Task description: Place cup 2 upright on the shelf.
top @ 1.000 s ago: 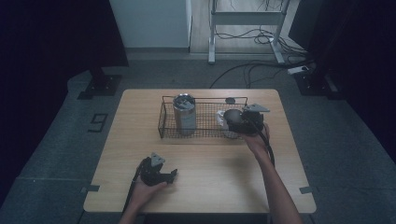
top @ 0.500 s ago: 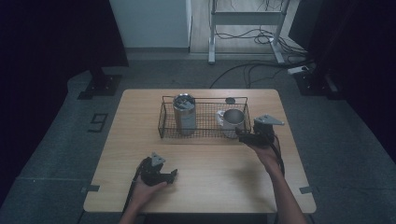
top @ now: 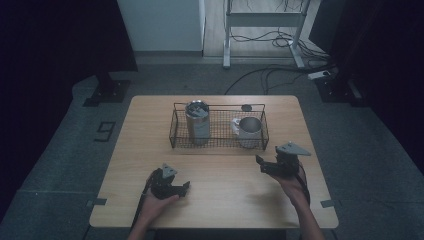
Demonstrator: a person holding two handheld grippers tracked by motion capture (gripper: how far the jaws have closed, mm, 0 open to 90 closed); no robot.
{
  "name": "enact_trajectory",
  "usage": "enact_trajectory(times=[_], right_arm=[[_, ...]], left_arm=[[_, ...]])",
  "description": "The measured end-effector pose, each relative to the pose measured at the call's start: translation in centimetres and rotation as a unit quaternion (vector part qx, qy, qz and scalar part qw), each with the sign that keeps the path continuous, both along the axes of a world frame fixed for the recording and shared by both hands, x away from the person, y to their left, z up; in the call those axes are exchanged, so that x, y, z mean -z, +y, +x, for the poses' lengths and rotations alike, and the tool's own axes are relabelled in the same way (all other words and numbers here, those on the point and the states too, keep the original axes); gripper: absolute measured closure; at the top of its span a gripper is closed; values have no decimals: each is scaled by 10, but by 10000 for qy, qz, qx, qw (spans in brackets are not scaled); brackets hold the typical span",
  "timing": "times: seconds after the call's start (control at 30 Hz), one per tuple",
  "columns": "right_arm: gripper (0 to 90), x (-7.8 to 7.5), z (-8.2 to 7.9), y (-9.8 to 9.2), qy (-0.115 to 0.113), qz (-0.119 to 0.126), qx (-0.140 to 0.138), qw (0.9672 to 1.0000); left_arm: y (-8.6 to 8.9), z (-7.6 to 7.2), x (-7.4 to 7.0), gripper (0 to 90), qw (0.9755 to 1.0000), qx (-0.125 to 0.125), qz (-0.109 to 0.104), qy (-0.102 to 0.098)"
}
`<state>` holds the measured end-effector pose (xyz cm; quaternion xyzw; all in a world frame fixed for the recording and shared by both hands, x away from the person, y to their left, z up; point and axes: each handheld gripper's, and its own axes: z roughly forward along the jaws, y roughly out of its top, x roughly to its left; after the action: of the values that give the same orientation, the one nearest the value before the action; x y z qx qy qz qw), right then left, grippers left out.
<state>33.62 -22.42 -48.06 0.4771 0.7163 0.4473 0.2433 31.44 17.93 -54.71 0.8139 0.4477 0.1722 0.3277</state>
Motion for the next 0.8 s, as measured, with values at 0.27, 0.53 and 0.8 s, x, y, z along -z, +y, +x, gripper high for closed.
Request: enact_trajectory(times=[0.27,0.53,0.8], right_arm=[[135,17,-22,-13,103,-44,67,9999],[137,39,-34,-21,328,-116,61,9994],[139,57,-35,-20,541,-316,37,9980]], left_arm=[[0,0,0,149,10000,3,15,-5],[-1,0,0,149,10000,1,23,-7],[-1,0,0,149,10000,4,27,-8]])
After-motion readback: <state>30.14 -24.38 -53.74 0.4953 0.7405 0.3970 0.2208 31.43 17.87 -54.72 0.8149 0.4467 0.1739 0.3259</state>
